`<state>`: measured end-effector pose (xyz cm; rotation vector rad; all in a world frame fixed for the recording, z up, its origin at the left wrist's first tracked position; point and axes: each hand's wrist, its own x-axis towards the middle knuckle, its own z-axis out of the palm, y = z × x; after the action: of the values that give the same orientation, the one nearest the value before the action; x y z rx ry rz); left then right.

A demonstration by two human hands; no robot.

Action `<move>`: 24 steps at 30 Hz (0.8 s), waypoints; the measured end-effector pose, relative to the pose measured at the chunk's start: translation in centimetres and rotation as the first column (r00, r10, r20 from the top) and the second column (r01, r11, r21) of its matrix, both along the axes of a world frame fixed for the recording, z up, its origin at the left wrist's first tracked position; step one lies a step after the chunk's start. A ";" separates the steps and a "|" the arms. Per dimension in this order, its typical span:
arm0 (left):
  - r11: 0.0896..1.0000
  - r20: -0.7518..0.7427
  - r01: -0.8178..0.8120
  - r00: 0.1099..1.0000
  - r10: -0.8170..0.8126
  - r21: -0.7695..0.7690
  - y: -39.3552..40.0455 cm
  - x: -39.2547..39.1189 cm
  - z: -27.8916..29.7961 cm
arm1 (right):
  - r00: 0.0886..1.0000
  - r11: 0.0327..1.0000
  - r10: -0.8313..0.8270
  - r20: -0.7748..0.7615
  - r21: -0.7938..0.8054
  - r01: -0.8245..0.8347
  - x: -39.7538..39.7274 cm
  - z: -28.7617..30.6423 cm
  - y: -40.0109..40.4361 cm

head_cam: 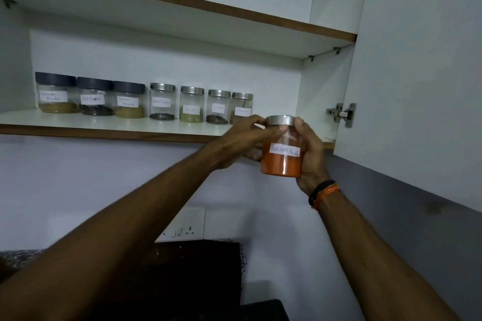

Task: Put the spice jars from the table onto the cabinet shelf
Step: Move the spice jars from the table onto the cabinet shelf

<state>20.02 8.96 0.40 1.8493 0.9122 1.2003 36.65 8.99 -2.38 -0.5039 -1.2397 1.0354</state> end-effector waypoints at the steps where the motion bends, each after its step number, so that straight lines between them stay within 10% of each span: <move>1: 1.000 -0.016 0.003 1.000 -0.003 0.007 0.1 0.2 0.9 | 1.000 1.000 0.006 -0.012 0.010 -0.006 0.0 0.6 0.3; 19: 0.972 -0.051 -0.027 0.998 0.040 0.233 6.6 0.2 9.4 | 0.995 0.998 0.002 -0.095 0.063 0.004 -0.3 7.6 7.1; 24: 0.959 -0.027 -0.102 0.993 0.113 0.264 8.7 -0.1 9.1 | 0.940 0.941 -0.339 -0.043 0.004 0.339 0.4 6.0 10.6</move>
<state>19.93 17.69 9.48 2.0616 0.9223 1.4113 37.09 19.60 3.65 -0.6587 -1.0747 0.7413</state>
